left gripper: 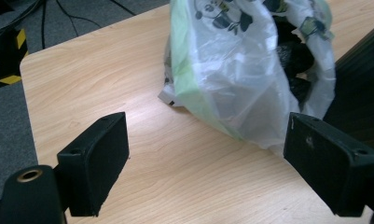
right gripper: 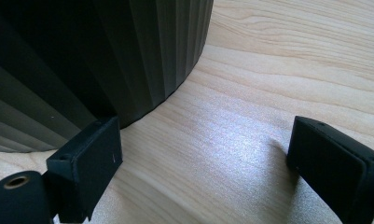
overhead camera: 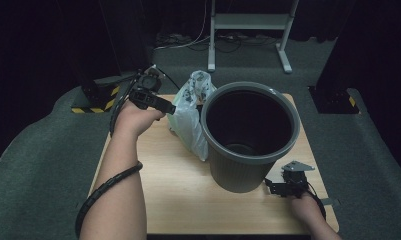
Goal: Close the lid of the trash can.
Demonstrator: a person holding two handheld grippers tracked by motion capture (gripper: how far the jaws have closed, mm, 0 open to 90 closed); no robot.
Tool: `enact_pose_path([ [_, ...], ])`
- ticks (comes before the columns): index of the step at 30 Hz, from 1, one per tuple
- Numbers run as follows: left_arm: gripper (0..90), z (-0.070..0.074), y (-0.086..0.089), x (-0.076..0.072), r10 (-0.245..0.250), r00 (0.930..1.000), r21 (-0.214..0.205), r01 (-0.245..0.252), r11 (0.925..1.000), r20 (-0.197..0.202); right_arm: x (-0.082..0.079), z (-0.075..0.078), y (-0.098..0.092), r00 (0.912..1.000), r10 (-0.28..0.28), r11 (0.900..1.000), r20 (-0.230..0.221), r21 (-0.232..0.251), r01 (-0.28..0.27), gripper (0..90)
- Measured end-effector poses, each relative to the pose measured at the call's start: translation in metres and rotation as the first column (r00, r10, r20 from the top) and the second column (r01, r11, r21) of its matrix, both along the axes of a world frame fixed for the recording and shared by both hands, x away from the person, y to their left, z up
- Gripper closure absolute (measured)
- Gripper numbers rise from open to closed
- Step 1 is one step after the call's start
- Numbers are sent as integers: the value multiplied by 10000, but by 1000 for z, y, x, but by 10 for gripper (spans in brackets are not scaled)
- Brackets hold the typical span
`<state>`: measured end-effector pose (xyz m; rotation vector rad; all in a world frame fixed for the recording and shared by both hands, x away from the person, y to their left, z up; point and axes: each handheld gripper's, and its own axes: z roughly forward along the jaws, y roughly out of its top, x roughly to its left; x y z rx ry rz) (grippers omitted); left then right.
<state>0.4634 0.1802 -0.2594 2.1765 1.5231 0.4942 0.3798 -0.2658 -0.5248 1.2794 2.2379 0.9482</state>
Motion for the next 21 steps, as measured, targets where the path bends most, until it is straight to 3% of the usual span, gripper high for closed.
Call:
enact_pose_path([
  [11,141,-33,15,-7,-24,9998,-140,22,9999,-185,0,0,0,10000,-12,10000,0,19,12,97],
  [16,143,-47,16,-11,-286,9996,-191,284,9994,-82,0,0,0,10000,-13,10000,-3,22,13,97],
  [21,142,-64,16,-14,-352,9991,-136,349,9993,-223,0,0,0,10000,-10,10000,-5,21,10,97],
])
